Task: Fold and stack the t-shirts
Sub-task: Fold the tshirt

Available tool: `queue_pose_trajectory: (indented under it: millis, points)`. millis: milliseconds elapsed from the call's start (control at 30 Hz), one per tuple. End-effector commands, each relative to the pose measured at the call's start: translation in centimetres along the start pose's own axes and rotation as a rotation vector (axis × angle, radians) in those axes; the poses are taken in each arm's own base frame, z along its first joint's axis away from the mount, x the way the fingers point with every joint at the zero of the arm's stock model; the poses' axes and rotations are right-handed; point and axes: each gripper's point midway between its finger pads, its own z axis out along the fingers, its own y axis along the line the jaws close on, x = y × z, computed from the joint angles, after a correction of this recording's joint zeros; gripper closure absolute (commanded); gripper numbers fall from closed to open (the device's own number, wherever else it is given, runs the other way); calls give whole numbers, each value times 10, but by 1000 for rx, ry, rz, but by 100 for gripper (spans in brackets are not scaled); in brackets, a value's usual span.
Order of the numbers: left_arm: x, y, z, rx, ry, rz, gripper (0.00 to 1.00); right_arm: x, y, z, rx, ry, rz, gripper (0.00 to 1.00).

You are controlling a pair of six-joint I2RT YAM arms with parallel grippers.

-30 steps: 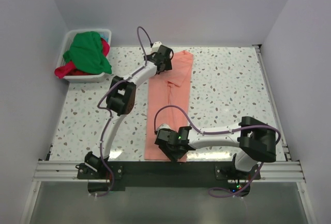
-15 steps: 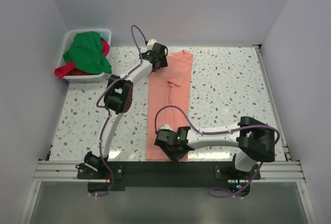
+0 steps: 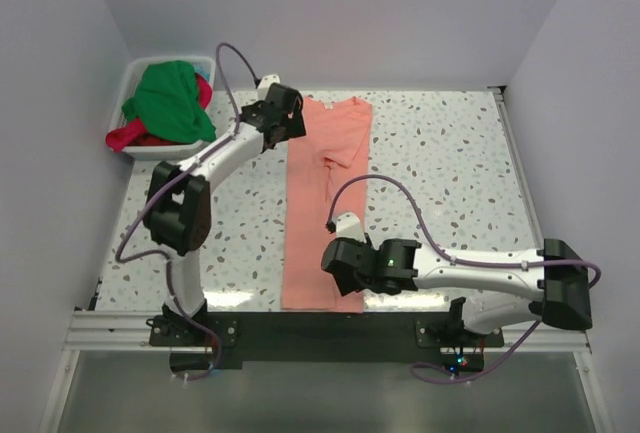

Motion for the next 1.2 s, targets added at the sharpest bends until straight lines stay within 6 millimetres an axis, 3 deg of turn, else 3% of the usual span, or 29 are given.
queue_pose_trajectory:
  millis: [0,33,67,100,133,167,233,267,333,367,633,800,1167]
  points:
    - [38,14,-56,11,36,-35,0,-6,-20,-3,105,-74,153,43]
    - [46,17,-64,9,39,-46,1,-6,-21,-2,114,-78,163,44]
    - [72,28,-67,-13,75,-28,1,-4,-23,-1,126,-74,170,45]
    - [75,23,-81,24,66,-29,2,-3,-25,0,136,-71,176,45]
    - [85,24,-87,37,80,-37,4,-4,-27,0,153,-83,197,46]
    - [107,34,-89,22,116,-21,5,-1,-30,1,171,-77,201,47]
    - [122,35,-106,52,136,-38,7,-2,-33,2,185,-92,229,47]
    - [143,42,-110,51,169,-17,8,-1,-34,3,188,-94,237,47]
    - [151,44,-124,85,170,-42,10,0,-35,5,197,-97,258,48]
    - [169,51,-128,80,196,-24,12,0,-34,6,191,-100,267,48]
    - [212,72,-184,156,251,-31,25,15,-20,31,175,-47,281,54]
    - [242,61,-212,246,319,-25,30,16,-9,41,152,-38,298,61]
    - [310,40,-254,290,438,58,34,17,-8,45,151,-30,324,62]
